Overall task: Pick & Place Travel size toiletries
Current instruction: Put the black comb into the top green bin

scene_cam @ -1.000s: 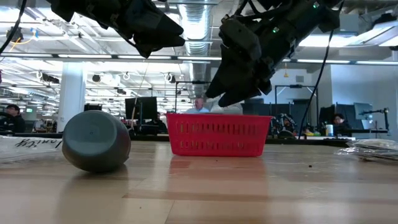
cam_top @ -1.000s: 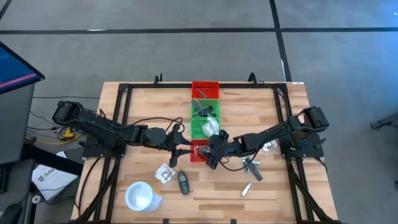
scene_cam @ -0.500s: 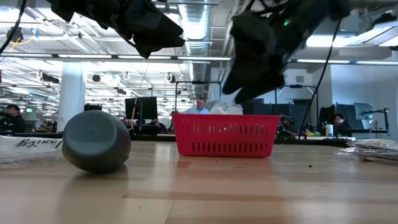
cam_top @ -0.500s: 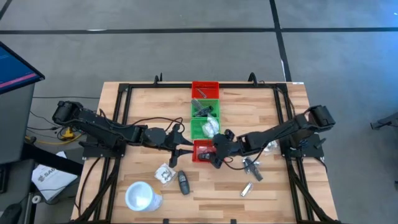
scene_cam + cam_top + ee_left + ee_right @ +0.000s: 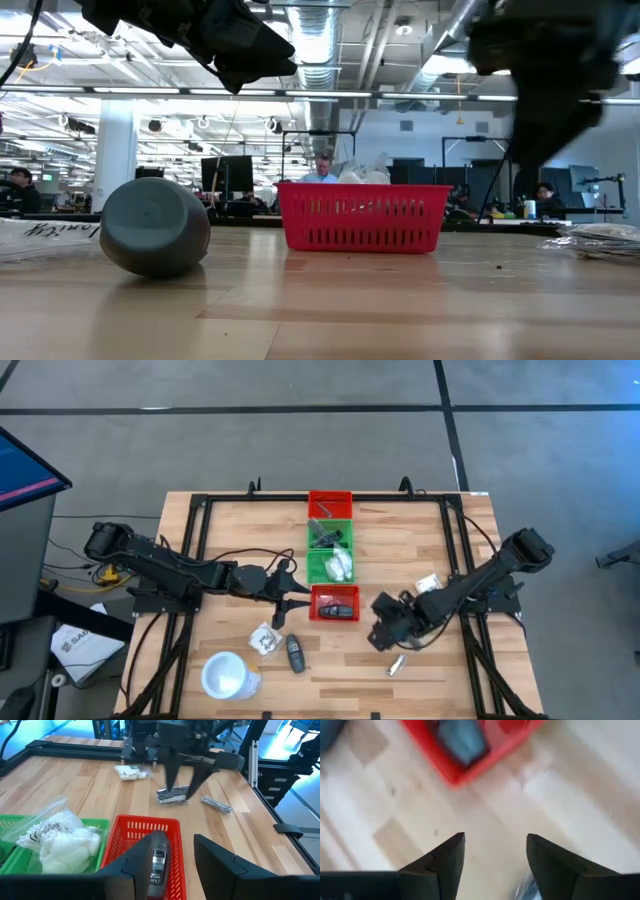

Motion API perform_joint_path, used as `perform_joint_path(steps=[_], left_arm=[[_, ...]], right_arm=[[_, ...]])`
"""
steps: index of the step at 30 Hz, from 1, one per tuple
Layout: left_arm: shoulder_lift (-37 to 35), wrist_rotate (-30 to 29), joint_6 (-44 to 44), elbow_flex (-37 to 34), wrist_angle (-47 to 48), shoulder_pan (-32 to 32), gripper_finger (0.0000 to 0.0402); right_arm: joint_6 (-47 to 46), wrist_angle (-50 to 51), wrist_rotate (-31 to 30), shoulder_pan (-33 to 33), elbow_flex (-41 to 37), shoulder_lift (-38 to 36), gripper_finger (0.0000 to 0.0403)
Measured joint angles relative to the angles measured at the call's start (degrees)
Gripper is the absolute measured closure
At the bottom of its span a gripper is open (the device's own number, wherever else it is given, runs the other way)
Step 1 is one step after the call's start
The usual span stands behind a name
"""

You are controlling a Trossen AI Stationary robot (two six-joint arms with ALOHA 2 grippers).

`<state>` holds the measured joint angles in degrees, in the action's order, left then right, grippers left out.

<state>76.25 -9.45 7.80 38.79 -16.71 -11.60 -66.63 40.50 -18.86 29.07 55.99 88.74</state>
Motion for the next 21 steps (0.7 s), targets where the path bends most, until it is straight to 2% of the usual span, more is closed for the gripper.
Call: perform_joint_path(steps=[11, 17, 21], left_arm=[[0.0, 0.0, 0.0, 0.0, 0.0, 0.0, 0.0266], [0.0, 0.0, 0.0, 0.0, -0.1, 0.0, 0.0266], [0.0, 0.1, 0.0, 0.0, -0.1, 0.0, 0.0266]], right_arm=[[-17.6, 6.2, 4.4, 10.4, 0.0, 0.2, 0.0234], [-28.4, 11.9, 5.5, 15.3, 0.0, 0.2, 0.0236], [-31.9, 13.1, 5.5, 16.9, 0.0, 0.6, 0.0228]])
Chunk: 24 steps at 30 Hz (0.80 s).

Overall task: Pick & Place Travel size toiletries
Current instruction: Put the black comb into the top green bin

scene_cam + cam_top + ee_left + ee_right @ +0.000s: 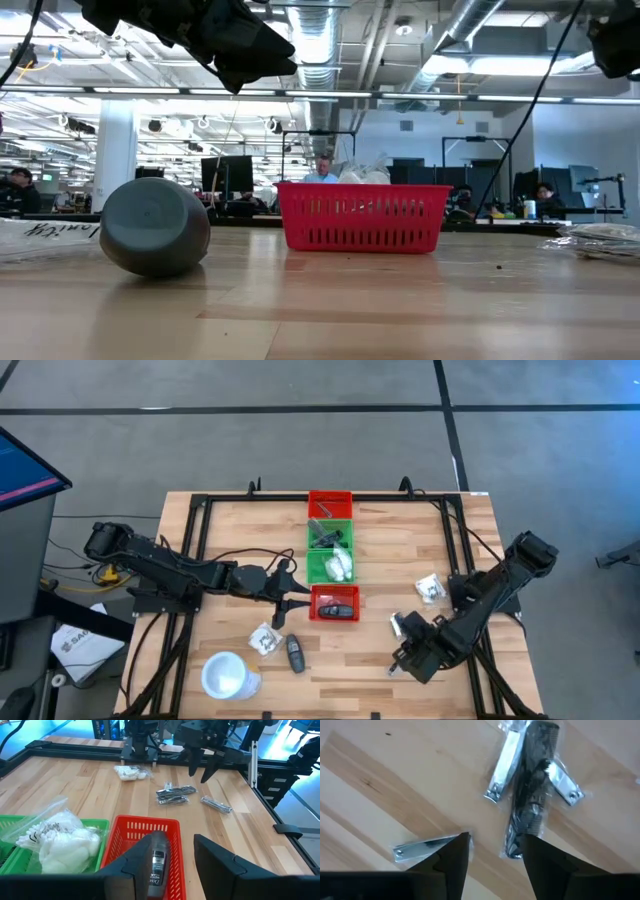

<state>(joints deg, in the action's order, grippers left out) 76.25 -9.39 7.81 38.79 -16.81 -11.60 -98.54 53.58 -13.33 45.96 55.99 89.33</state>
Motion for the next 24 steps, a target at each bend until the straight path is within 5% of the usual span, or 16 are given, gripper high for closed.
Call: perform_joint_path(steps=[24], left_arm=[[0.0, 0.1, 0.0, 0.0, 0.0, 0.0, 0.0266]], right_arm=[[-0.9, 2.3, 2.1, -0.3, 0.0, 7.3, 0.0174]])
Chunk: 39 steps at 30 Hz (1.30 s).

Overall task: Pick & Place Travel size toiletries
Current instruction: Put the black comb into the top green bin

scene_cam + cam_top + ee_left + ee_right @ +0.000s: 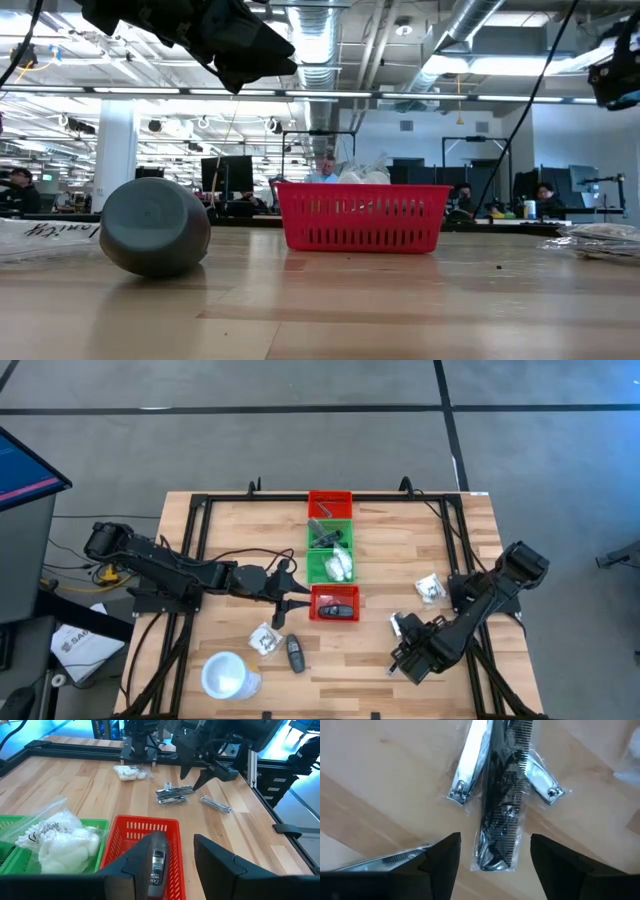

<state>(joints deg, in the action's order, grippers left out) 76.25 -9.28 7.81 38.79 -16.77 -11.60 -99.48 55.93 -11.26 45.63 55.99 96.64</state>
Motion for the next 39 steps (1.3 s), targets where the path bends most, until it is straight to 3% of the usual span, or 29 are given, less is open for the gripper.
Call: perform_joint_path(steps=[28, 33, 39], left_arm=[[0.0, -0.1, 0.1, -0.2, 0.3, 0.0, 0.0266], [0.0, 0.1, 0.1, -0.2, 0.3, -0.1, 0.0266], [0.0, 0.1, 0.1, -0.2, 0.4, -0.1, 0.0266]], right_arm=[[0.4, -0.4, 3.7, -0.5, 0.2, 6.5, 0.0178], [0.4, -0.3, 3.7, -1.0, 0.2, 6.5, 0.0207], [1.1, -0.6, 3.7, -1.2, 0.0, 6.6, 0.0290]])
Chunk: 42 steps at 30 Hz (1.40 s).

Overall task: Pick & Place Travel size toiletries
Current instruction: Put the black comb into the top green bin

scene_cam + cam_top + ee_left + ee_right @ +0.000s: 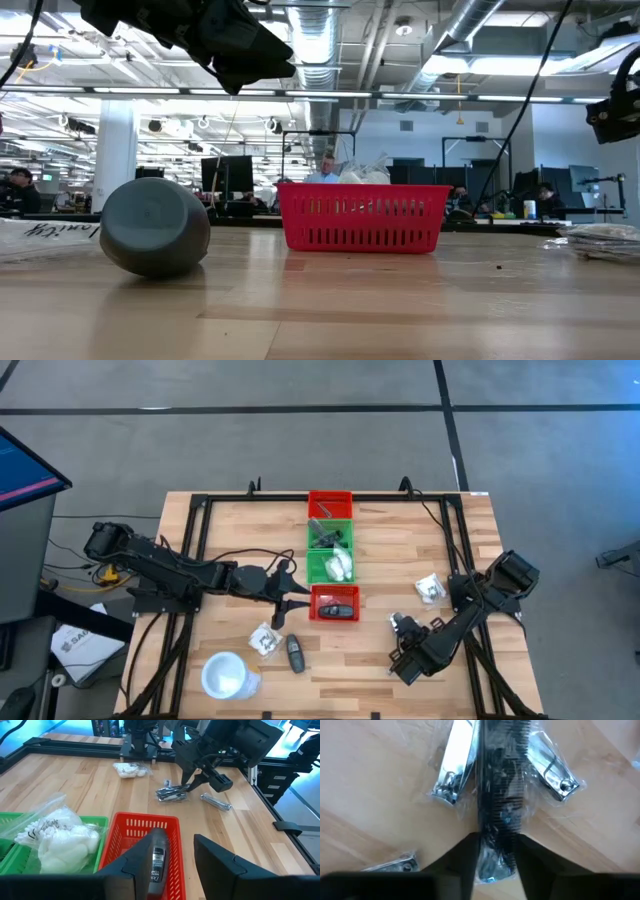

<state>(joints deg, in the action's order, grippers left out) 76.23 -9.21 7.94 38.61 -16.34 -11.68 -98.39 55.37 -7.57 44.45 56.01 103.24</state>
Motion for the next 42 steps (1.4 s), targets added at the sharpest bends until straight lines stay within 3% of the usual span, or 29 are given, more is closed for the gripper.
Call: perform_joint_path(steps=[7, 28, 35, 42], left_arm=[[0.0, 0.0, -0.1, 0.0, 0.1, 0.0, 0.0266], [0.0, -0.2, -0.1, 0.0, 0.0, 0.0, 0.0266], [0.0, -0.2, -0.1, 0.0, 0.0, 0.0, 0.0266], [0.0, -0.2, -0.2, 0.0, 0.0, 0.0, 0.0266]], right_arm=[[1.6, 1.9, 0.0, 0.0, 0.0, -0.1, 0.0390], [1.5, 6.0, -1.6, -1.5, 2.4, -8.3, 0.0402], [3.2, 6.3, -6.0, -2.4, 2.4, -12.4, 0.0403], [11.1, 4.1, -11.1, -6.8, 2.4, -16.5, 0.0403]])
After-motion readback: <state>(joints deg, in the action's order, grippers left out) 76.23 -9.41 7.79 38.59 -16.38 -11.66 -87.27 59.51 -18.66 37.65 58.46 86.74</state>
